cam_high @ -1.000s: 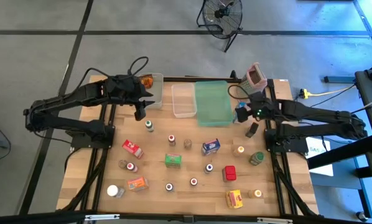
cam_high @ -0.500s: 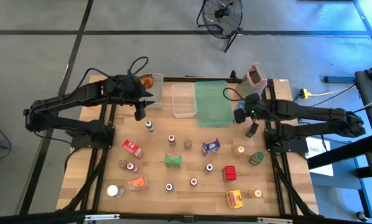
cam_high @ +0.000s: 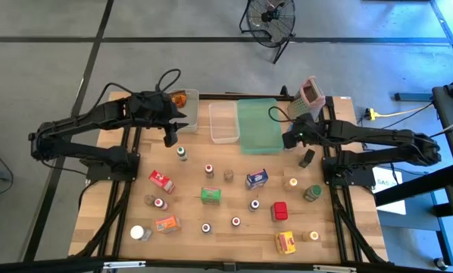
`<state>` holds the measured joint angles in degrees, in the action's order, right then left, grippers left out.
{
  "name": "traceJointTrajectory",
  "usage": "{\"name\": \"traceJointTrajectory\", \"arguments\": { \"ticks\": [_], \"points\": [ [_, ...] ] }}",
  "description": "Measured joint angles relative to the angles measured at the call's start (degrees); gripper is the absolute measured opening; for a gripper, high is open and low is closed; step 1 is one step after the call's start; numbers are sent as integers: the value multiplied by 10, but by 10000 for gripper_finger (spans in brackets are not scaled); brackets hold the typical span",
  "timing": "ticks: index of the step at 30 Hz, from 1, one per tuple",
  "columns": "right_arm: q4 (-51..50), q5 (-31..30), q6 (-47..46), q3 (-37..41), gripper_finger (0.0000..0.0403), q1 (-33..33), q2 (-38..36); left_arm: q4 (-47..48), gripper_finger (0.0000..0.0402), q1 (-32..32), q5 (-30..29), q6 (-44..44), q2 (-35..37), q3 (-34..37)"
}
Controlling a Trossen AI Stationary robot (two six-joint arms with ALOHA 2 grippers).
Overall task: Pick & Place Kitchen Items
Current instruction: Put the light blue cereal box into the green bin
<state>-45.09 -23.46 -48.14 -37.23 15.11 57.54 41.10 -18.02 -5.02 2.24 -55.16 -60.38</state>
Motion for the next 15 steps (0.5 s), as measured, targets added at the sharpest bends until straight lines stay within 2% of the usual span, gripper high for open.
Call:
{"name": "traceJointTrajectory", "arguments": {
  "ticks": [6,15],
  "points": [
    [0,1,0,0,336,0,12,0,143,0,0,0,0,0],
    [3,1,-7,0,260,0,13,0,143,0,0,0,0,0]
  ]
}}
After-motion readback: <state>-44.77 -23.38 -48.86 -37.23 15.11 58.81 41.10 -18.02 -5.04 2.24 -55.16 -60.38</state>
